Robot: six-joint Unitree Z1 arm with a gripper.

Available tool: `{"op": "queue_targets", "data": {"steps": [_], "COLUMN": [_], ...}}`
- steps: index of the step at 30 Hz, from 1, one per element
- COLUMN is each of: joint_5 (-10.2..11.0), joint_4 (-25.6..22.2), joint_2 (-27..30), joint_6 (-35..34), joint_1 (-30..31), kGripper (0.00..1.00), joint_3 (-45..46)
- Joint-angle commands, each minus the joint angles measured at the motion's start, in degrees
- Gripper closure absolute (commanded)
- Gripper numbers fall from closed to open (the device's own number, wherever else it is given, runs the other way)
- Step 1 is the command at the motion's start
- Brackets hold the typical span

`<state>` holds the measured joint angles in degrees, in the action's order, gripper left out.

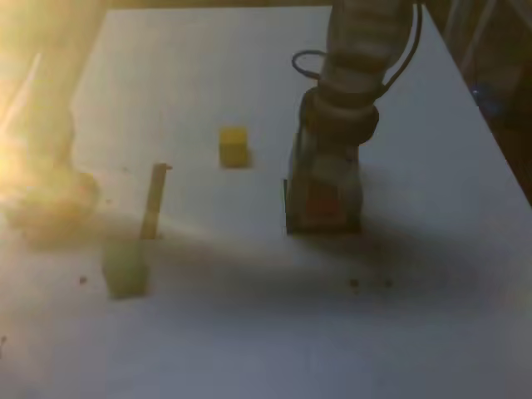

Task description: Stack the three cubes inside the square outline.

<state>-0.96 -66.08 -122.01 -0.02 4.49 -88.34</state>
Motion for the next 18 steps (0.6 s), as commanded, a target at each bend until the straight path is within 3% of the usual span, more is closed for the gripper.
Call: {"op": "queue_targets", "data": {"steps": [1,9,18], "joint_5": [-0.09,0.62,3.32], "joint_4": [0.1,-0.2,-1.81], "joint_2": [0.44,3.61,11.07], "joint_6": [0.04,-1.25,-3.06], "joint_1": [-0.1,-0.1,-0.71], "kGripper": [0.0,0.0,0.01], "joint_3": [0.25,2.21,7.26]}}
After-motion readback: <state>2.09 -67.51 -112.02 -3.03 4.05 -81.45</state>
